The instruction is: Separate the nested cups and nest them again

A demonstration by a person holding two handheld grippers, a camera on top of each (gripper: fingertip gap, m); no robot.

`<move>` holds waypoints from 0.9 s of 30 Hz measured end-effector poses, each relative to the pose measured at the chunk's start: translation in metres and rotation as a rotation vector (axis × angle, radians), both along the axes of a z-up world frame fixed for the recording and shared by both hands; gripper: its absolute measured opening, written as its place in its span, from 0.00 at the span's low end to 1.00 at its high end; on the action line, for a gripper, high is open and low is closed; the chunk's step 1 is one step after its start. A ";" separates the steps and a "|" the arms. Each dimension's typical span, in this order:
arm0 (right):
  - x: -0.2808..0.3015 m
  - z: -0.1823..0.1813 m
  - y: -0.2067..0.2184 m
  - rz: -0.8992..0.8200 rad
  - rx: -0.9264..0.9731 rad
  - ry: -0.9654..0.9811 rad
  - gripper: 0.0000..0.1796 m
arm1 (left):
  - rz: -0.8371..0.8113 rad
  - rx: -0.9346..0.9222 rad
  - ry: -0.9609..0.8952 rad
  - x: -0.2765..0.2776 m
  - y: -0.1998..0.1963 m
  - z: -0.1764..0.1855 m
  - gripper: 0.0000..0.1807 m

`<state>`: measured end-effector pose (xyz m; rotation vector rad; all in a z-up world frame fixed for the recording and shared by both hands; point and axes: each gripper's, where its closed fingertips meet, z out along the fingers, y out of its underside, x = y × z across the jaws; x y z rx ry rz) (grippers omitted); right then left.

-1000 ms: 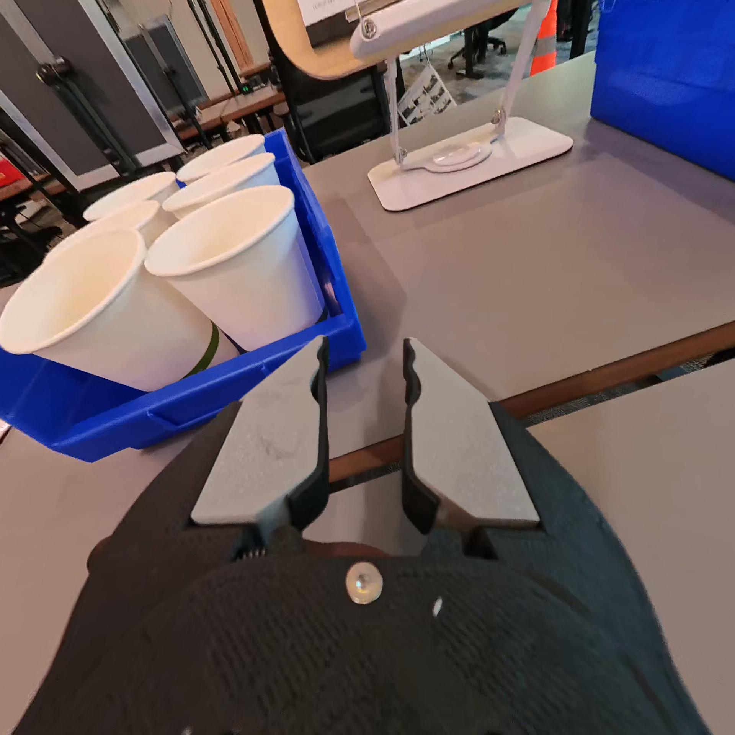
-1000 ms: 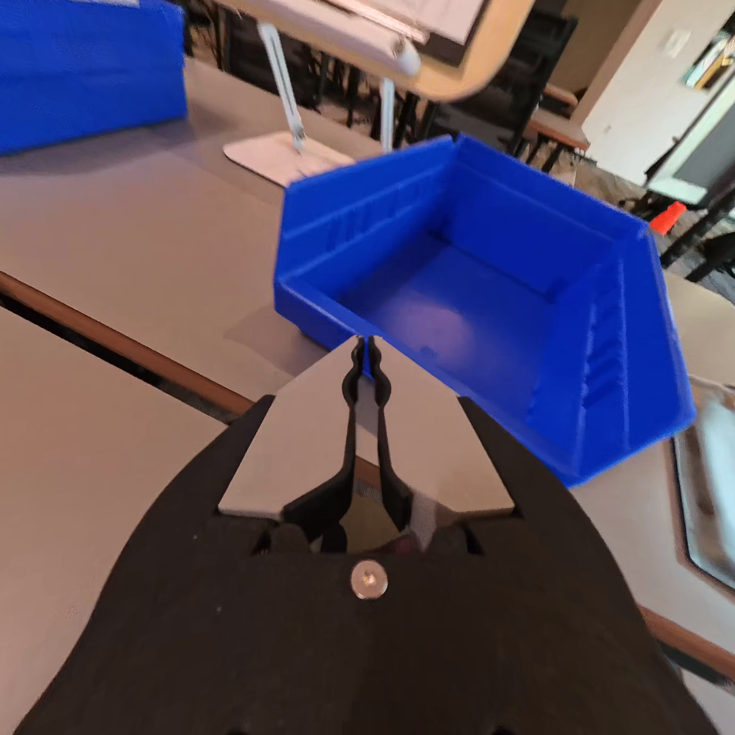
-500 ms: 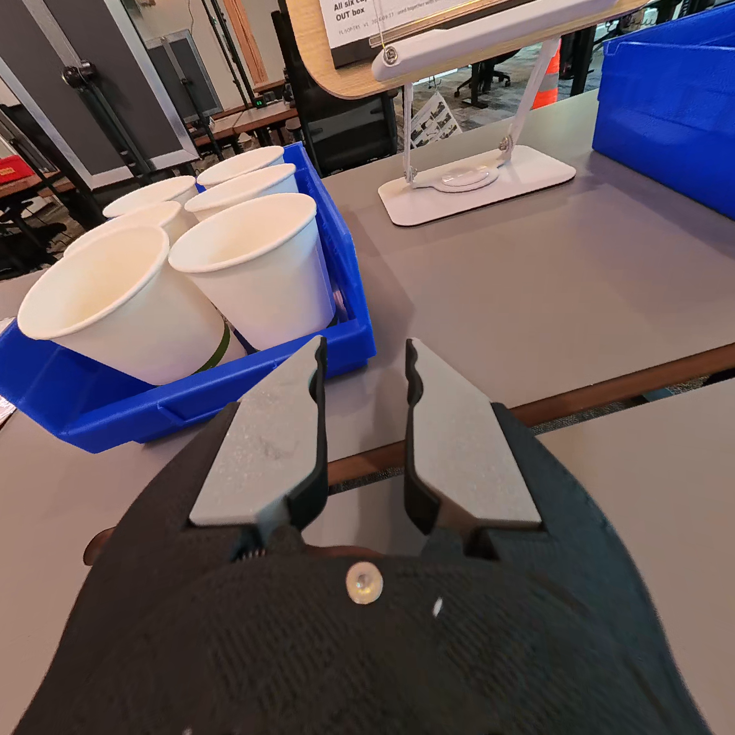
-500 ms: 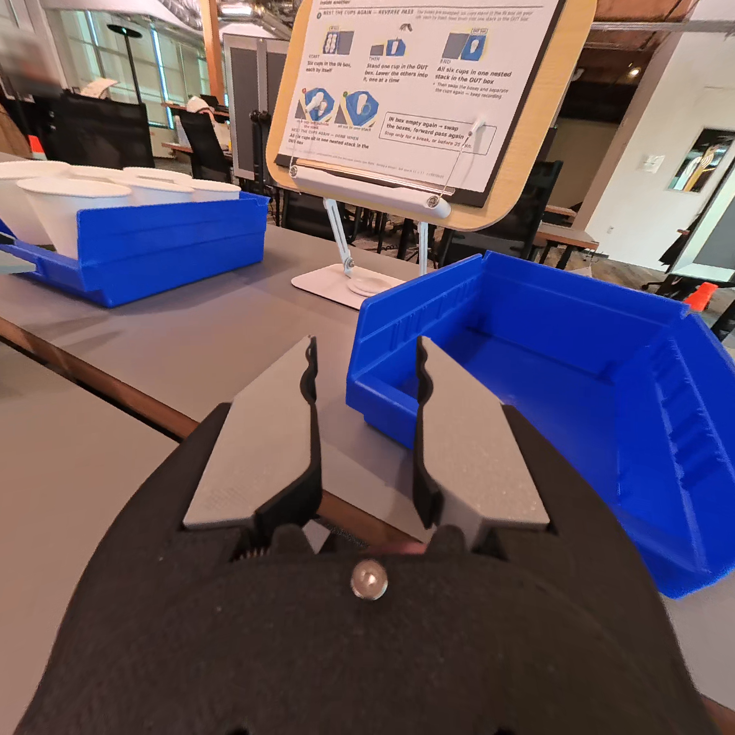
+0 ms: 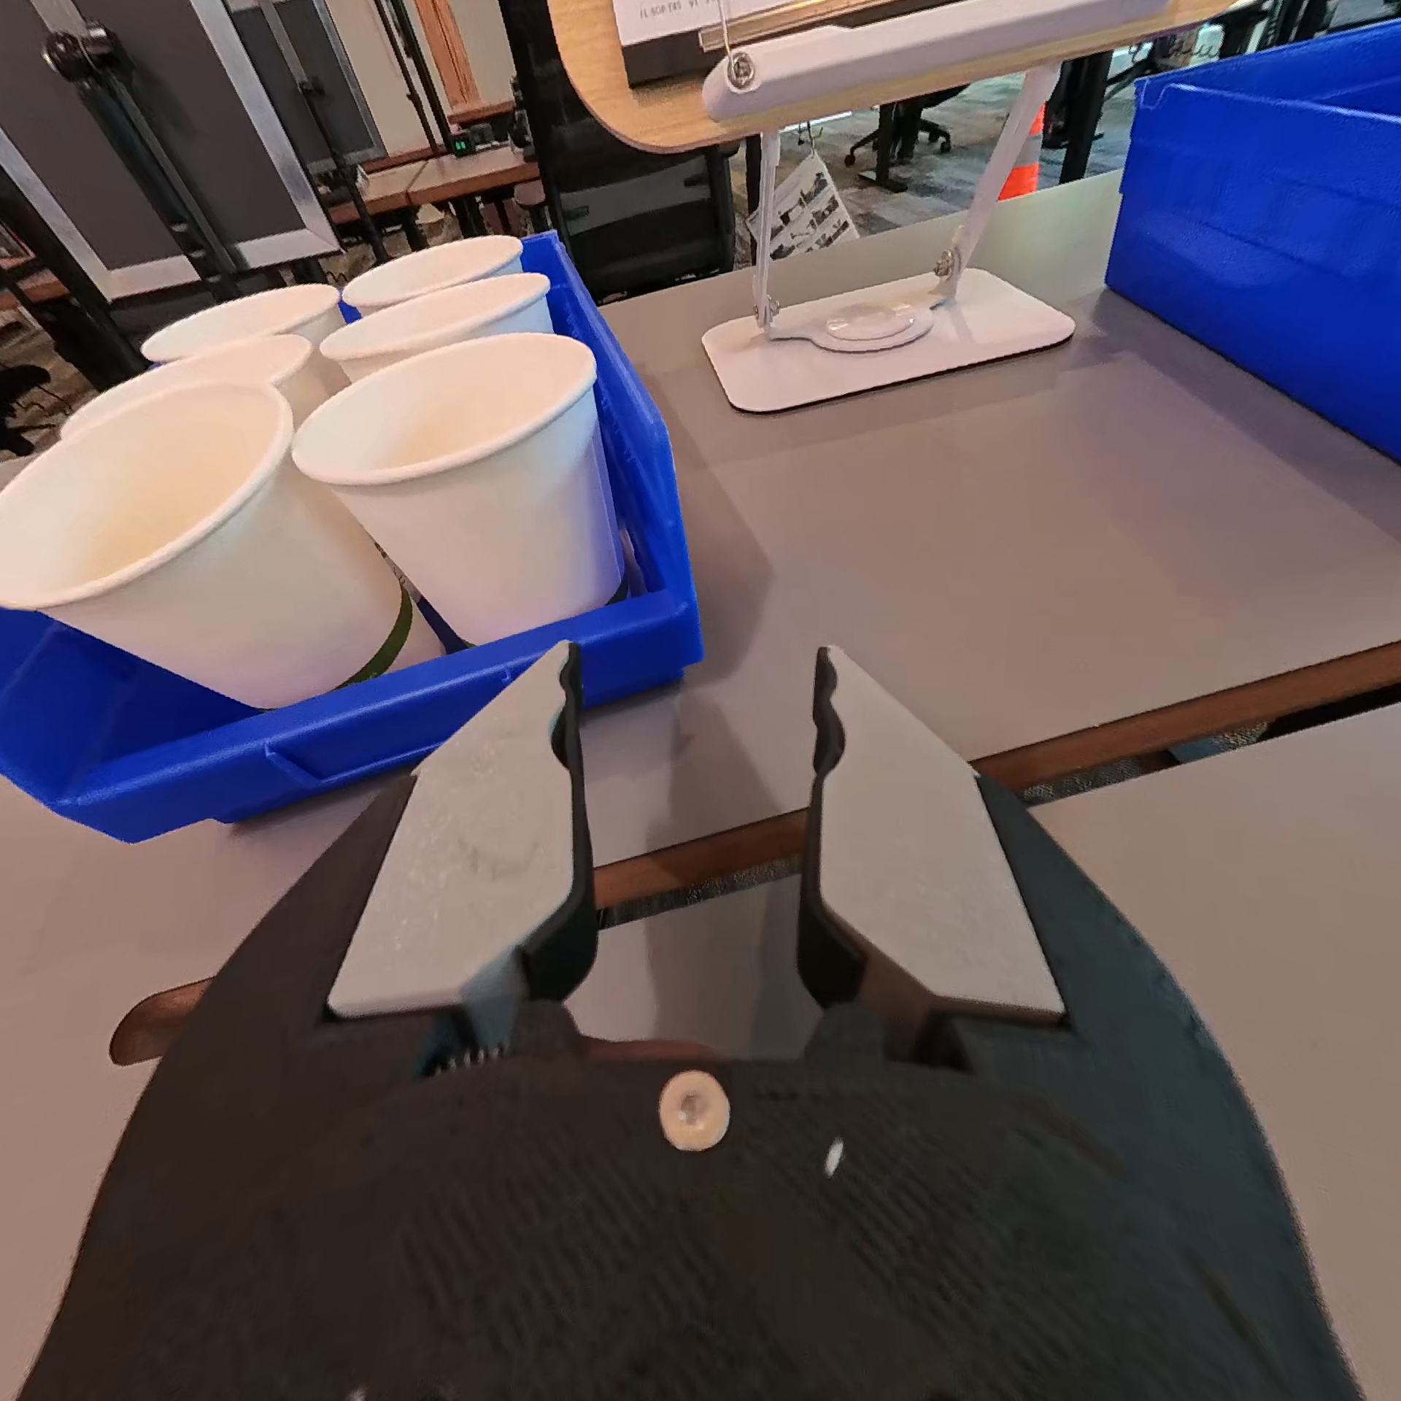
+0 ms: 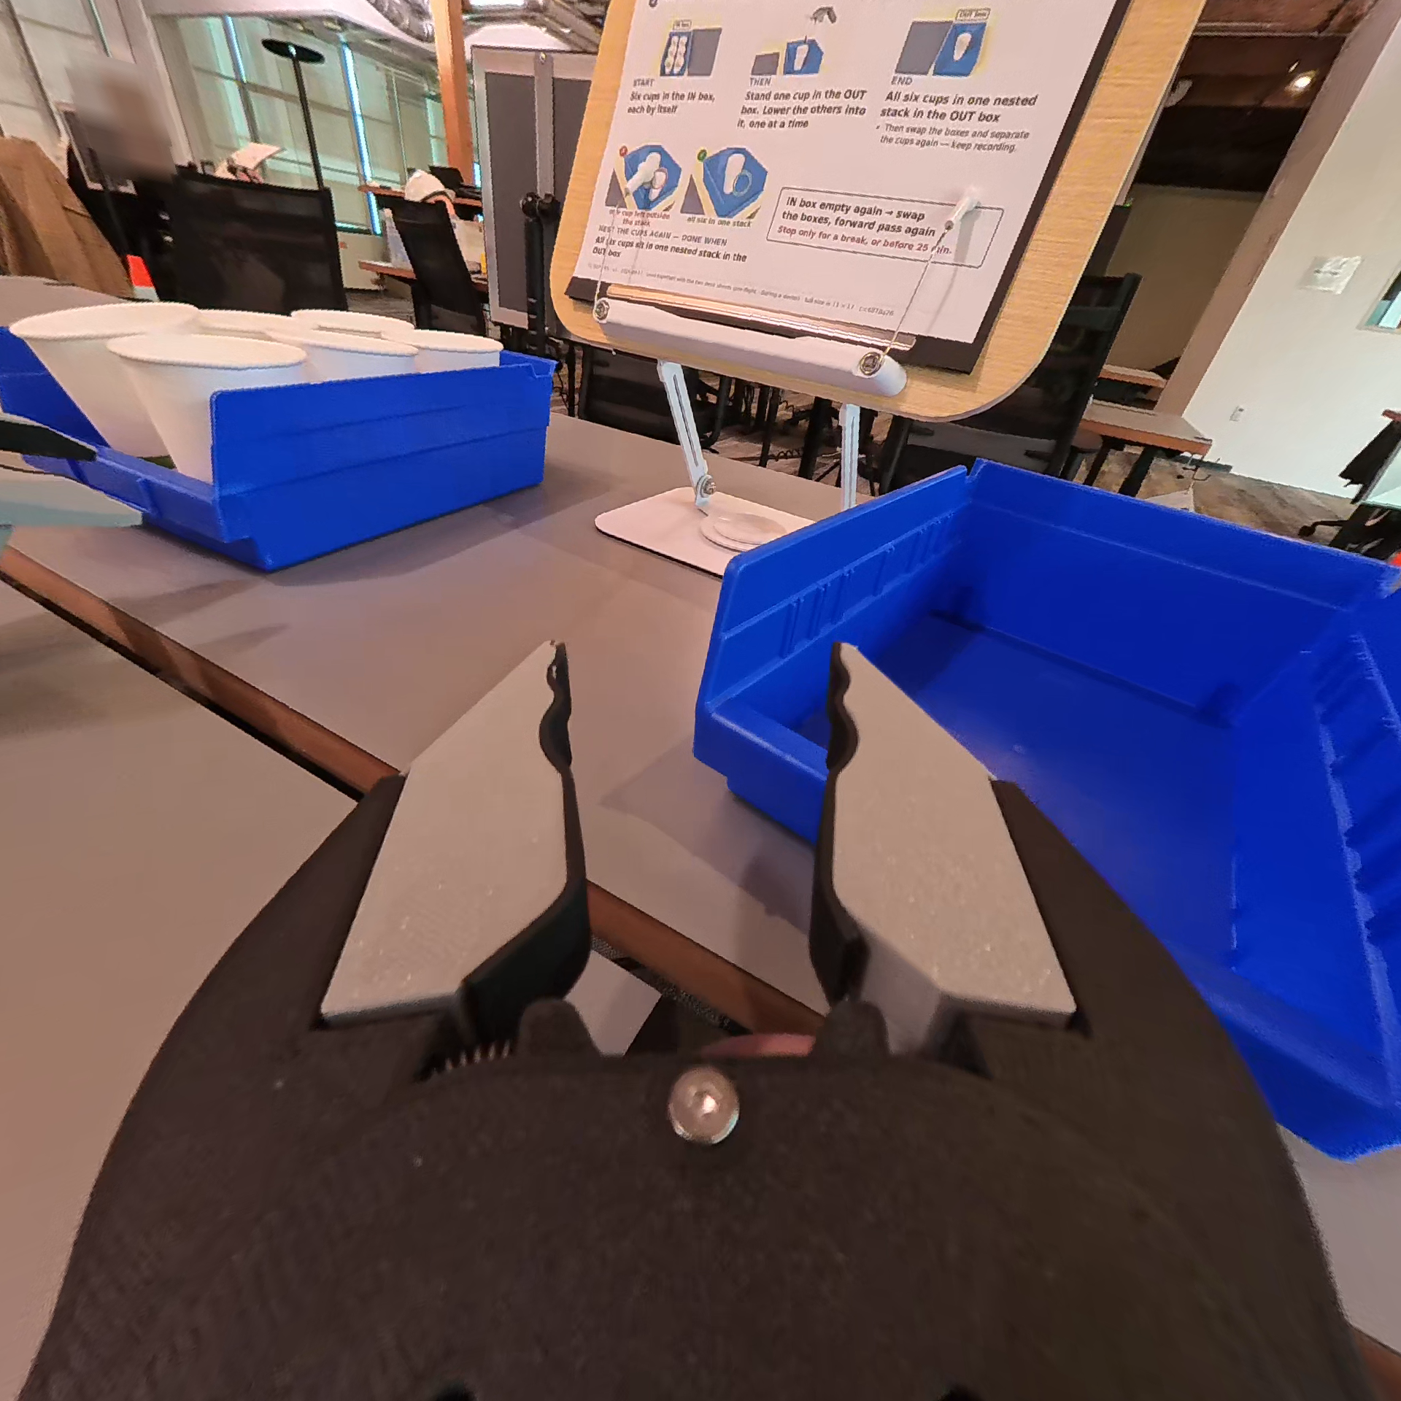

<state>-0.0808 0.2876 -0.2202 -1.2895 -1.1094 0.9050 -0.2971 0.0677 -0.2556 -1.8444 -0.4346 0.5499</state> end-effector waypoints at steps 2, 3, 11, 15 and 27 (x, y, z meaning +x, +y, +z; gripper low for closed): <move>-0.002 -0.002 -0.001 0.005 0.003 -0.016 0.36 | -0.005 0.002 -0.010 0.000 0.000 -0.001 0.33; -0.003 -0.002 -0.001 0.004 0.010 -0.019 0.36 | -0.007 0.003 -0.014 0.000 0.000 -0.001 0.33; -0.009 -0.004 -0.002 0.008 0.039 -0.043 0.34 | -0.020 0.024 -0.006 0.003 -0.001 0.003 0.32; -0.012 -0.004 -0.005 0.017 0.045 -0.052 0.33 | -0.022 0.043 -0.014 0.004 -0.004 0.004 0.32; -0.006 -0.001 -0.007 0.033 0.013 -0.014 0.32 | -0.049 -0.010 -0.027 0.008 -0.001 -0.003 0.32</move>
